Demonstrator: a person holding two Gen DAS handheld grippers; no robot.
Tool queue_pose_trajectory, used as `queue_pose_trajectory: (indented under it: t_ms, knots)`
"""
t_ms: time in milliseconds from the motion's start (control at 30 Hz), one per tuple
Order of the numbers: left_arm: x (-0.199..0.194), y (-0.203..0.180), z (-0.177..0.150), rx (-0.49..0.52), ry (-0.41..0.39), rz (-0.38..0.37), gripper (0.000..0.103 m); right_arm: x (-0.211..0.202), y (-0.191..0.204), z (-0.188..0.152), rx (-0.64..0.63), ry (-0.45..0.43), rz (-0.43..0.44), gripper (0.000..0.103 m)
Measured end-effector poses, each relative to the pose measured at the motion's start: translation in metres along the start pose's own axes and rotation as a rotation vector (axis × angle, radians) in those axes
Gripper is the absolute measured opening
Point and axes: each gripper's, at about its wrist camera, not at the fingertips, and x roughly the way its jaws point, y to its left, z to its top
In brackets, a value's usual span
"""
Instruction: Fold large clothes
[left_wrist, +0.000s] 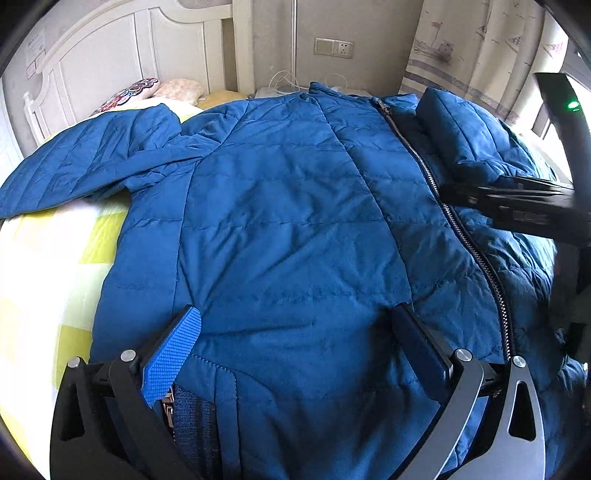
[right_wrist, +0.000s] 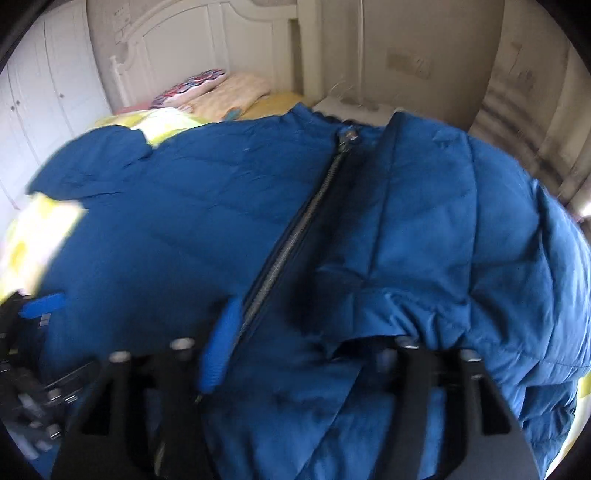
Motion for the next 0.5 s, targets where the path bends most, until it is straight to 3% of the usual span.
queue_pose_trajectory:
  t_ms: [67, 167, 233, 300, 433, 467, 500]
  knots:
    - [0.0, 0.0, 0.0, 0.0, 0.001, 0.0, 0.099, -0.028, -0.002, -0.01, 0.061, -0.013, 0.039, 0.074]
    - [0.0, 0.001, 0.0, -0.001, 0.001, -0.001, 0.099, -0.079, -0.016, -0.03, 0.141, -0.138, 0.042, 0.073]
    - [0.0, 0.0, 0.0, 0.001, 0.002, 0.002, 0.099, -0.106, -0.05, -0.035, 0.267, -0.218, 0.005, 0.074]
    - [0.0, 0.0, 0.0, 0.004, 0.002, 0.004, 0.099, -0.126, -0.105, -0.049, 0.471, -0.295, -0.058, 0.081]
    - [0.0, 0.0, -0.001, 0.004, 0.002, 0.004, 0.099, -0.114, -0.18, -0.061, 0.695, -0.26, -0.084, 0.082]
    - [0.0, 0.0, -0.001, 0.003, 0.002, 0.003, 0.099, -0.103, -0.185, -0.057, 0.698, -0.245, -0.075, 0.08]
    - [0.0, 0.0, -0.001, 0.003, 0.002, 0.003, 0.099, -0.095, -0.189, -0.054, 0.693, -0.229, -0.049, 0.06]
